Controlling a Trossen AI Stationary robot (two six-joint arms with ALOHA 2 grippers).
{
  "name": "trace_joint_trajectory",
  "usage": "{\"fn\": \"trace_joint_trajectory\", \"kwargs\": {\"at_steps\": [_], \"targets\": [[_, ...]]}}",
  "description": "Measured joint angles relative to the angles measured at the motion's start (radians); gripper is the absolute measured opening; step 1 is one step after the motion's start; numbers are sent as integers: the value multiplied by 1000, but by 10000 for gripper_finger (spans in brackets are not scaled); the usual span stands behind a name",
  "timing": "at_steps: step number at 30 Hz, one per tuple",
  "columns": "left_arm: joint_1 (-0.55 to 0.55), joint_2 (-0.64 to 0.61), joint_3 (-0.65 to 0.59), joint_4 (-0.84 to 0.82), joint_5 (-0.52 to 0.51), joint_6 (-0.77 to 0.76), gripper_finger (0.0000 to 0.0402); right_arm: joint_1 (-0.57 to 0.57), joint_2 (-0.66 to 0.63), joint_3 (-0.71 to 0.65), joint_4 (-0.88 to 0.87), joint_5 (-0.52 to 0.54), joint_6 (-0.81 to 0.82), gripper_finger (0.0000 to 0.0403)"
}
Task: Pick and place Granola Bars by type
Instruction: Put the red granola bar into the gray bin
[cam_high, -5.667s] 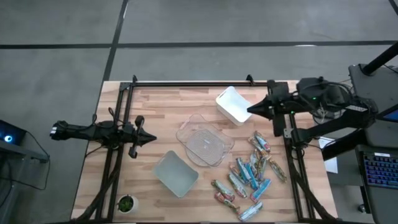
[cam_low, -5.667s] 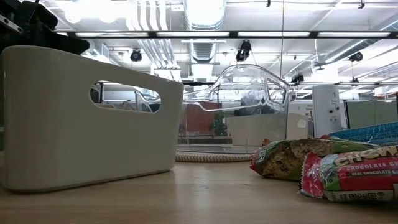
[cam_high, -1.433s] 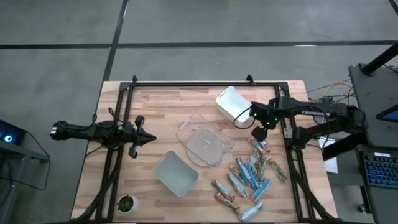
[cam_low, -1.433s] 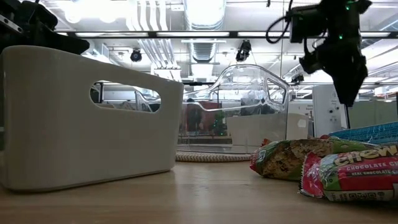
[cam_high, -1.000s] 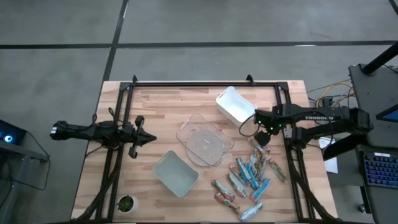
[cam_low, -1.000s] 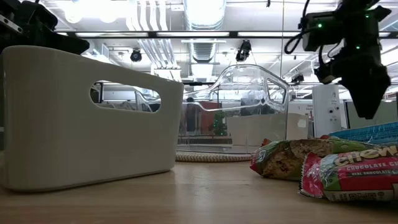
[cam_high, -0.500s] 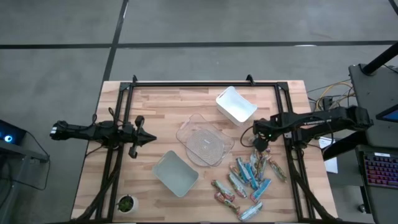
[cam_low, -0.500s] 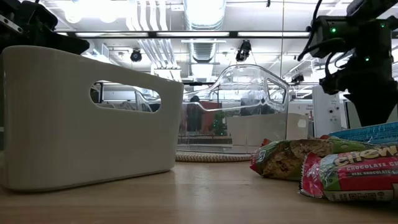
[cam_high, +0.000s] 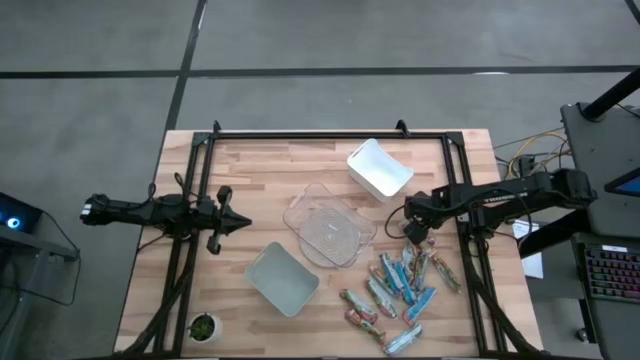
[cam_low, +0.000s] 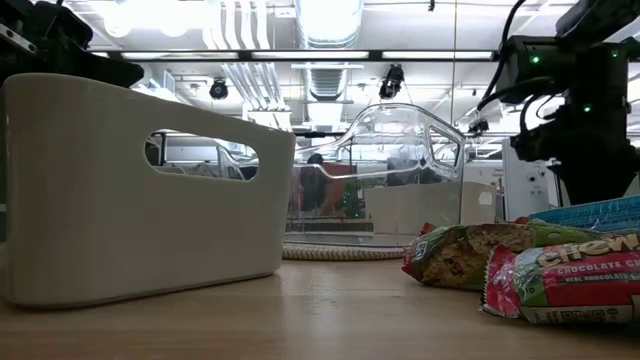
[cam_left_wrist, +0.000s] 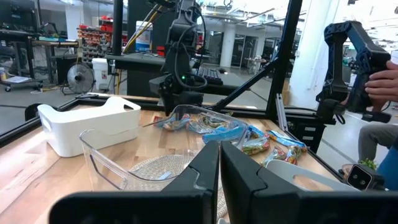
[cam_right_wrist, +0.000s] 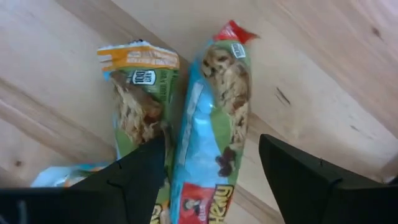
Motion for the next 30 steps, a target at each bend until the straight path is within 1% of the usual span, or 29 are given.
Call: {"fn": "trace_joint_trajectory", "kwargs": {"at_steps": [4,13,20,24,30], "targets": [[0,0,0,0,0,0,0,0,33,-2,1,27,-1,249],[0,1,0,0,0,0,0,-1,109,-2,4,29,-3,249],[0,1,0,0,0,0,0,-1,118,-1,14,27,-8,248],[0,1,0,0,0,0,0,-1,119,-2,17,25,-8,237],[0,1,0,0,0,0,0,-1,122,-2,26,18,-12,212]]}}
